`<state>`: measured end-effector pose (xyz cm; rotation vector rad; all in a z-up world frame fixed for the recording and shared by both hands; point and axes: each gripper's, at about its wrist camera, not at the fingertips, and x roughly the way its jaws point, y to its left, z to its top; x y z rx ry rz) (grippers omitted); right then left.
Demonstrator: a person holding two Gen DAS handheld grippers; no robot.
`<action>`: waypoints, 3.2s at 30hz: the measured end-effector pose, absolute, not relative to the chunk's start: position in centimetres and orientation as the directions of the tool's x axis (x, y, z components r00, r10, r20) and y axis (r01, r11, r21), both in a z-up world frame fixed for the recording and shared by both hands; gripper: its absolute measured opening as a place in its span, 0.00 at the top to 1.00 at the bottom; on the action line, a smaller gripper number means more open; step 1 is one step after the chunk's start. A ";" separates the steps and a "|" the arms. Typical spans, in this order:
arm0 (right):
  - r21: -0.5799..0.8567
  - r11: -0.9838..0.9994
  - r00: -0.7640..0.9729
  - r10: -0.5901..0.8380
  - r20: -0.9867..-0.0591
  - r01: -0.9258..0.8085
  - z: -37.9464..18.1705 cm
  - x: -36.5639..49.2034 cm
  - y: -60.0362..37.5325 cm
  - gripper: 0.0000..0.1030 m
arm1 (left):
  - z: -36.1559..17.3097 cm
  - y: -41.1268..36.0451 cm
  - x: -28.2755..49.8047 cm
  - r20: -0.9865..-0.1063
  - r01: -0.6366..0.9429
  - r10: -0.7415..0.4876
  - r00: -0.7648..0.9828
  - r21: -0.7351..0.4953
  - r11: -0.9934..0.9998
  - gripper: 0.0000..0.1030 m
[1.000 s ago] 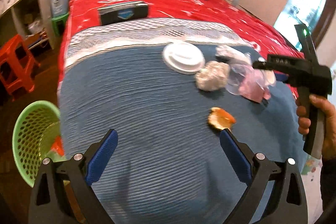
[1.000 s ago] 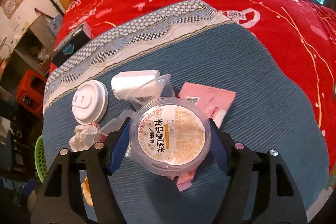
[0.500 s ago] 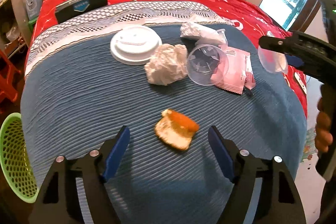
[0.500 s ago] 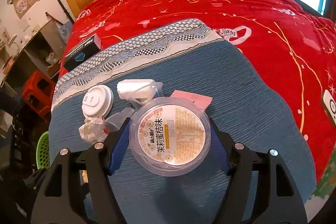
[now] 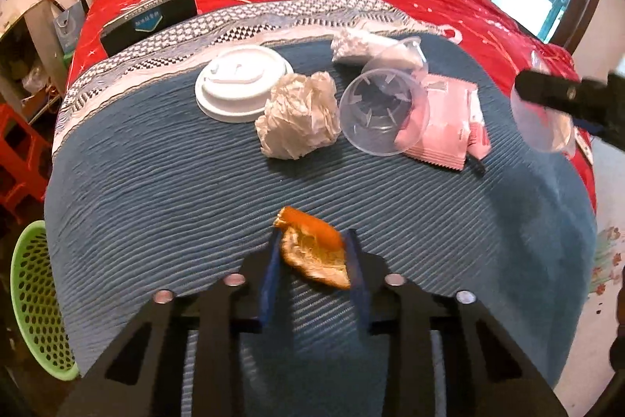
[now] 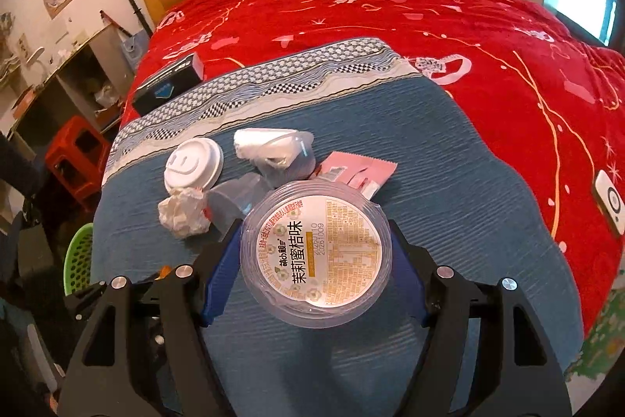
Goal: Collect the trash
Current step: 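Grasp the orange food scrap with the left tool while the right tool holds the pudding cup, then release the food scrap over the basket with the left tool while the right tool carries the pudding cup, then open the right tool over the green basket to drop the pudding cup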
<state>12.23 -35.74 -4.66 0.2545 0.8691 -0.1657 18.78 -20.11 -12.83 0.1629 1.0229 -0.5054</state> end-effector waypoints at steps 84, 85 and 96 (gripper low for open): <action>0.194 0.870 0.402 0.394 -0.826 -0.453 -9.5 21.5 10.3 0.32 | -13.7 28.1 14.5 -0.828 -0.364 0.056 0.558 -0.184 0.913 0.40; 0.192 0.867 0.400 0.395 -0.827 -0.459 -9.7 21.6 10.9 0.32 | -13.7 28.2 14.4 -0.828 -0.368 0.057 0.558 -0.185 0.911 0.39; 0.219 0.852 0.406 0.433 -0.804 -0.475 -9.5 21.7 11.9 0.22 | -14.0 28.6 14.0 -0.830 -0.389 0.047 0.555 -0.209 0.897 0.36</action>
